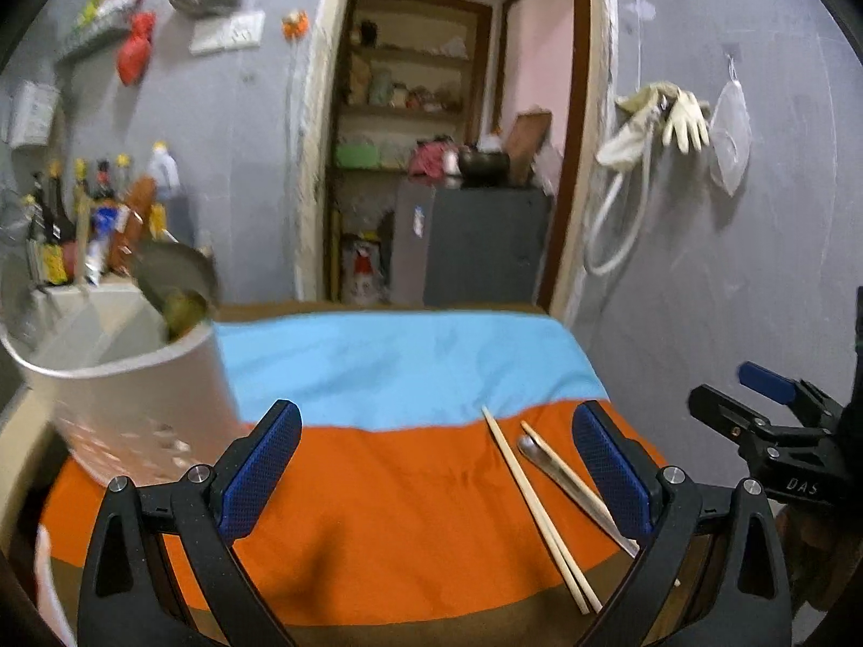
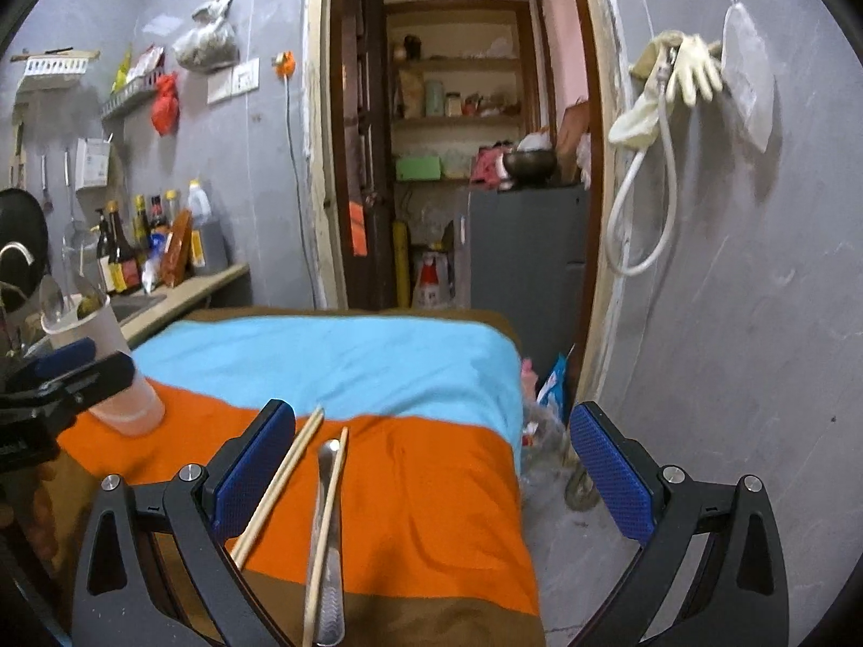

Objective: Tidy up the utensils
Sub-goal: 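Move both tools back down to the remaining chopsticks and knife on the cloth, then close the left tool on one chopstick while the right tool grasps another chopstick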

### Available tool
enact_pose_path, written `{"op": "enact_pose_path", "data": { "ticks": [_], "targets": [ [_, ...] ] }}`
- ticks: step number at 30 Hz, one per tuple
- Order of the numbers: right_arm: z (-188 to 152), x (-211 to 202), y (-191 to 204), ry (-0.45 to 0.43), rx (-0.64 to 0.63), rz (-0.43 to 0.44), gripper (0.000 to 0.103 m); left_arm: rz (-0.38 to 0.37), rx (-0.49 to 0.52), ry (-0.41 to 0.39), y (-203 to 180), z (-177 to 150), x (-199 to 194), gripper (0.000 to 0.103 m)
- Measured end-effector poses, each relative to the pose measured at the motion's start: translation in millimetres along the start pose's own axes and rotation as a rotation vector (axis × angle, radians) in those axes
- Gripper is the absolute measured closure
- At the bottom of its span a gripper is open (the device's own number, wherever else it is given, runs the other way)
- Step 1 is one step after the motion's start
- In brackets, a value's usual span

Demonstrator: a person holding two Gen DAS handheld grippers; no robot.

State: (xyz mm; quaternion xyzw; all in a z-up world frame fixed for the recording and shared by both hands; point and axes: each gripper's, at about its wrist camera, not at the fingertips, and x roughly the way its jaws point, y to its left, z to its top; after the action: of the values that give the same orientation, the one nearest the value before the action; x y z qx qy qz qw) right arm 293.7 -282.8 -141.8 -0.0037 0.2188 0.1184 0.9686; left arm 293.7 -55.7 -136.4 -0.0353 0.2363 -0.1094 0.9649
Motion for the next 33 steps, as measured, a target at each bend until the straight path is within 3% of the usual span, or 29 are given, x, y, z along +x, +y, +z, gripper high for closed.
{"op": "enact_pose_path", "data": {
  "ticks": [2,3,4,9,14,19,28,33],
  "targets": [
    [-3.4,9.5,-0.5,0.052,-0.002,0.022,0.004,-0.029,-0.005,0.060,1.3,-2.2,12.8,0.005],
    [-5.7,14.9,-0.7,0.081,-0.002,0.036,0.011,-0.042,-0.004,0.085,1.5,-3.2,18.2,0.005],
    [-8.4,20.8,-1.1,0.112,0.001,0.058,0.018,-0.048,-0.001,0.100,1.2,-3.6,21.7,0.005],
    [-15.5,36.6,2.8,0.198,-0.009,0.091,0.030,-0.074,0.006,0.169,3.2,-4.1,37.1,0.007],
    [-17.1,45.9,10.7,0.241,-0.033,0.136,0.042,-0.100,-0.006,0.236,5.9,-5.3,50.8,0.024],
    [-20.6,56.6,23.4,0.299,-0.076,0.189,0.059,-0.143,-0.035,0.320,9.3,-6.2,68.0,0.050],
    [-24.8,70.8,32.4,0.379,-0.105,0.228,0.079,-0.224,-0.057,0.381,12.1,-2.1,77.2,0.065],
    [-25.8,75.7,30.5,0.407,-0.096,0.230,0.082,-0.261,-0.059,0.424,8.3,-1.6,87.3,0.075]
  ]
}}
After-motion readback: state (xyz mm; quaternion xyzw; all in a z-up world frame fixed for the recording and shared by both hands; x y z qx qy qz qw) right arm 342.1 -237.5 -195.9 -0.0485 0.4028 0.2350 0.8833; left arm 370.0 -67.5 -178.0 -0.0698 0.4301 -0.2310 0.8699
